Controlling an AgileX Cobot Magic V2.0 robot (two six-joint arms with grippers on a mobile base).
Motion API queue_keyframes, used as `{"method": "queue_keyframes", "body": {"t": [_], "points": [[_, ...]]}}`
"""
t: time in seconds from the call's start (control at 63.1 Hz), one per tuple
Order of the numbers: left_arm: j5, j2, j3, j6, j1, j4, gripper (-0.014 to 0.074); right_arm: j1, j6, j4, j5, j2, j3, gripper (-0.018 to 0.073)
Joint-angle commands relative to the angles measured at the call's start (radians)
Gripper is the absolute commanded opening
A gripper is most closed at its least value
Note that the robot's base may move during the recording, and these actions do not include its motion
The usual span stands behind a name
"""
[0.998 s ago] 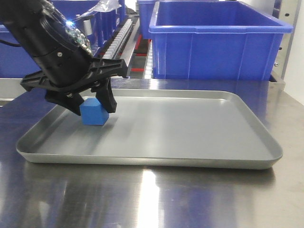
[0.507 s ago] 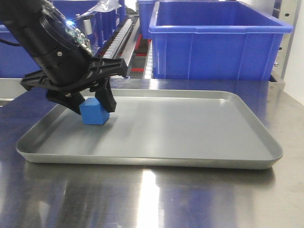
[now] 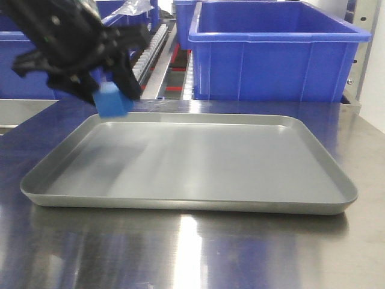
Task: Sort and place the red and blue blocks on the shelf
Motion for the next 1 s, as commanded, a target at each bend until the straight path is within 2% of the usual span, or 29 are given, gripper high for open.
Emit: {"method": "queue_keyframes", "body": {"t": [0.0,0.396,0.982], "points": [[-0.056,-0.087,-0.031,-0.007,0.024,0.002,0.0125,-0.006,-0.002,-0.007,-0.077,0.000,-0.024,0.0049],[-0.026,-0.273,0.006,-0.007,0.137,0.030,0.0125,-0.006,-0.002,-0.007,-0.077,0.000,-0.024,0.0049],[-0.088,-0.636,0.314,-0.007,0.293,0.030,0.0125,-0.006,-0.002,-0.007,-0.077,0.000,-0.024,0.0049]]}}
